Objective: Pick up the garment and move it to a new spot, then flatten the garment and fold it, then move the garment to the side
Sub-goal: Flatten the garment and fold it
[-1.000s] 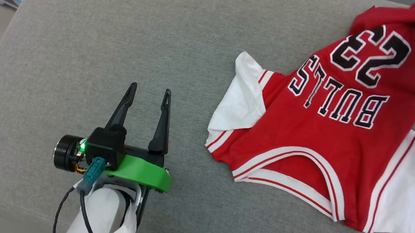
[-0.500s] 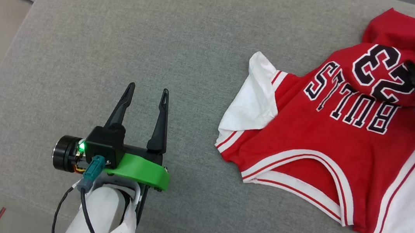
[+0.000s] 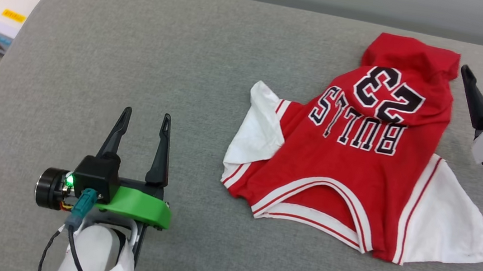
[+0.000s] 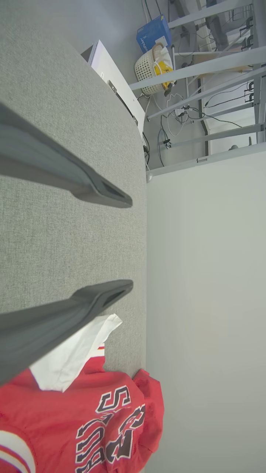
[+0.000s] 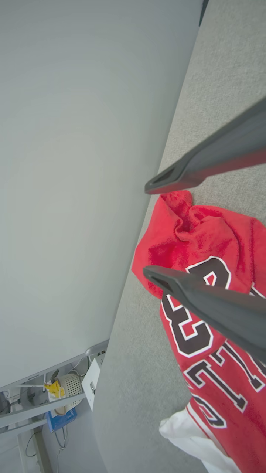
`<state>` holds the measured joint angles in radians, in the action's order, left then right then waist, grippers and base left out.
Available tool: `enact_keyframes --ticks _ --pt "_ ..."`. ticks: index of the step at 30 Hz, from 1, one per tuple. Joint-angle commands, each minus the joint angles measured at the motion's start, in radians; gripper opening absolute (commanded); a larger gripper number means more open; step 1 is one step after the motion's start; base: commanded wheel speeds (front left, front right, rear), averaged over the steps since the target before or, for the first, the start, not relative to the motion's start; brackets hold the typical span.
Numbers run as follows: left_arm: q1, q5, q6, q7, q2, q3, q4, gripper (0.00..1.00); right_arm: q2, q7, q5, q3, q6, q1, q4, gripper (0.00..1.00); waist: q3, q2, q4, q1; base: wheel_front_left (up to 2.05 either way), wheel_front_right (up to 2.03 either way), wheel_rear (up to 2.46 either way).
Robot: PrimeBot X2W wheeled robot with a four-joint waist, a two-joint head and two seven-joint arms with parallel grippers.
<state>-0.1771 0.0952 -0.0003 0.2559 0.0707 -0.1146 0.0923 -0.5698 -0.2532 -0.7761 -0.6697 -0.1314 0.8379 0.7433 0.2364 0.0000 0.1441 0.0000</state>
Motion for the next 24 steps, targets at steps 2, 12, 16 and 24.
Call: enact_keyframes --ticks 2,12,16,24 --pt "-0.008 -0.008 -0.028 0.006 0.018 0.013 0.003 1.00 0.023 -0.008 0.094 0.134 0.001 -0.115 -0.104 1.00 -0.047 0.0000 -0.053 0.0000 0.00 0.00 0.00" --pt "-0.162 0.008 -0.116 0.006 0.109 -0.012 0.095 1.00 0.209 -0.008 0.433 0.527 0.001 -0.541 -0.519 1.00 -0.068 0.0000 -0.088 0.0000 0.00 0.00 0.00" --pt "-0.266 0.057 -0.129 -0.043 0.170 -0.093 0.173 1.00 0.262 -0.008 0.491 0.567 0.001 -0.639 -0.608 1.00 -0.073 0.0000 -0.098 0.0000 0.00 0.00 0.00" --pt "-0.501 0.364 -0.130 -0.369 0.353 -0.486 0.212 1.00 0.314 0.005 0.537 0.583 0.001 -0.710 -0.687 1.00 -0.058 0.0000 -0.129 0.0000 0.00 0.00 0.00"
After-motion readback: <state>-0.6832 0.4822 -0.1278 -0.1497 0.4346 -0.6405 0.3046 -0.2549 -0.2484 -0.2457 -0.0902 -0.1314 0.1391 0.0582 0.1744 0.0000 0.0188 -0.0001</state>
